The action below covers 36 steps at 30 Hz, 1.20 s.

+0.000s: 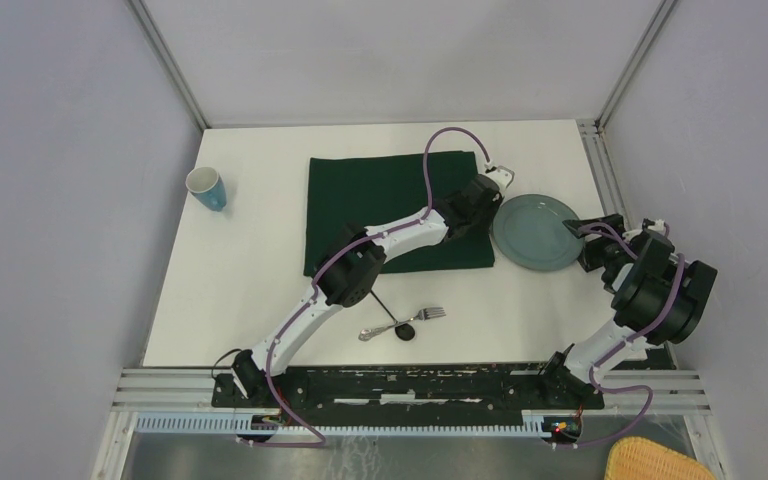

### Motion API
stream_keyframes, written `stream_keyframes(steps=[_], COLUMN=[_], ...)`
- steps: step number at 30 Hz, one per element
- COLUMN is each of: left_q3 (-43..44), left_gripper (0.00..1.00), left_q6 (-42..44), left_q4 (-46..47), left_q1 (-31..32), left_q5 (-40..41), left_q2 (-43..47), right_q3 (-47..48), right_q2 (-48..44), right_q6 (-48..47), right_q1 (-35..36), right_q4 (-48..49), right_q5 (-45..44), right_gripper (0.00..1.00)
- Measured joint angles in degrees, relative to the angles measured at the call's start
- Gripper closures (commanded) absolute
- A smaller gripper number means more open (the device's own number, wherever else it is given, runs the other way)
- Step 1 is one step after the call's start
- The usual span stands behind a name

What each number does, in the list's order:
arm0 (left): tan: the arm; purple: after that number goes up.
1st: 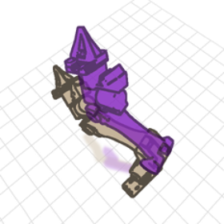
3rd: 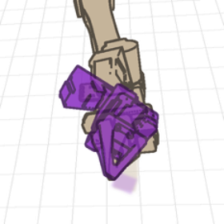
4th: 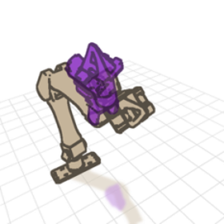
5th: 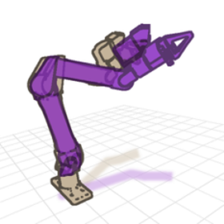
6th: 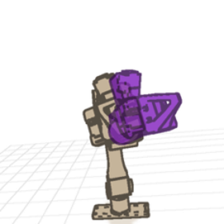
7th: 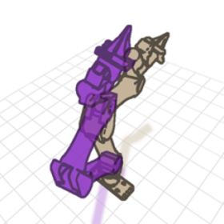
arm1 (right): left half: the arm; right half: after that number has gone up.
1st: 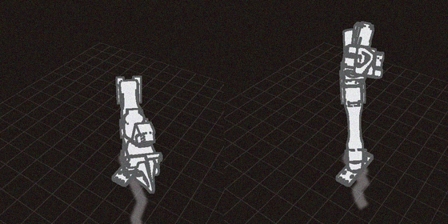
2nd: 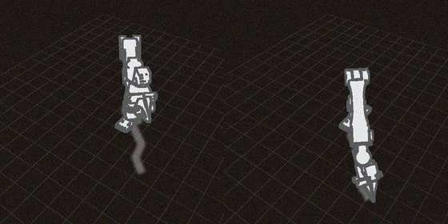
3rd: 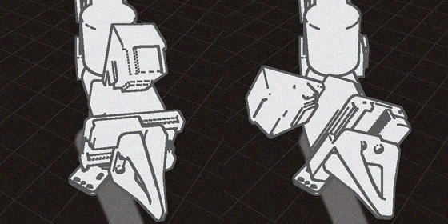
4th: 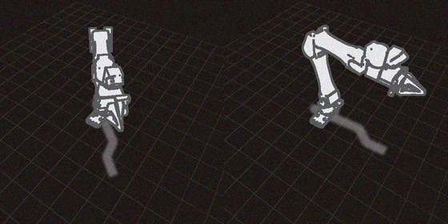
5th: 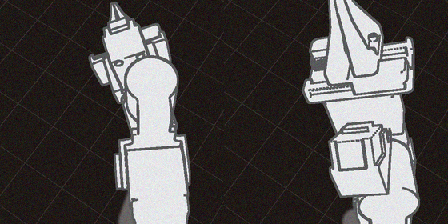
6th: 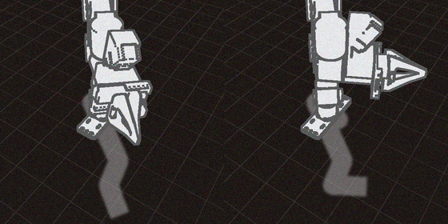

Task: Set the dinner table for one person
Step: Pick up the plate at the center of the board.

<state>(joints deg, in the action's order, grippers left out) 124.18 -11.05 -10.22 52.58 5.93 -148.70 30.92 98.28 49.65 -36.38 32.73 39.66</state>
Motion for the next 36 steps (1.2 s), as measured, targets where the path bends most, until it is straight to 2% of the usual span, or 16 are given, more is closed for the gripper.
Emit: stream_keyframes(steps=[11, 18, 31, 34, 36], left_q3=[0.81, 0.81, 0.96, 1.03, 1.07], left_gripper=[0.74, 0.74, 0.74, 0.74, 0.74], left_q6=[0.04, 0.04, 0.09, 0.17, 0.39], left_q4=[-0.42, -0.39, -0.39, -0.42, -0.39], left_q1=[-0.11, -0.13, -0.13, -0.20, -0.22], left_q5=[0.09, 0.44, 1.14, 1.44, 1.46], left_q2=[-0.42, -0.44, -0.55, -0.57, -0.61], right_q3=[0.17, -0.66, -2.51, -2.56, -2.58], right_q2=[-0.39, -1.60, -1.75, -1.75, -1.75], right_q6=[-0.94, -2.03, -2.27, -1.75, -1.49], right_q1=[1.09, 2.03, 2.95, 2.84, 2.89], right_q4=[-2.80, -6.54, -10.95, -10.78, -10.75], right_q5=[0.48, 1.20, 3.06, 3.52, 3.82], right_gripper=[0.30, 0.43, 0.80, 0.86, 0.99])
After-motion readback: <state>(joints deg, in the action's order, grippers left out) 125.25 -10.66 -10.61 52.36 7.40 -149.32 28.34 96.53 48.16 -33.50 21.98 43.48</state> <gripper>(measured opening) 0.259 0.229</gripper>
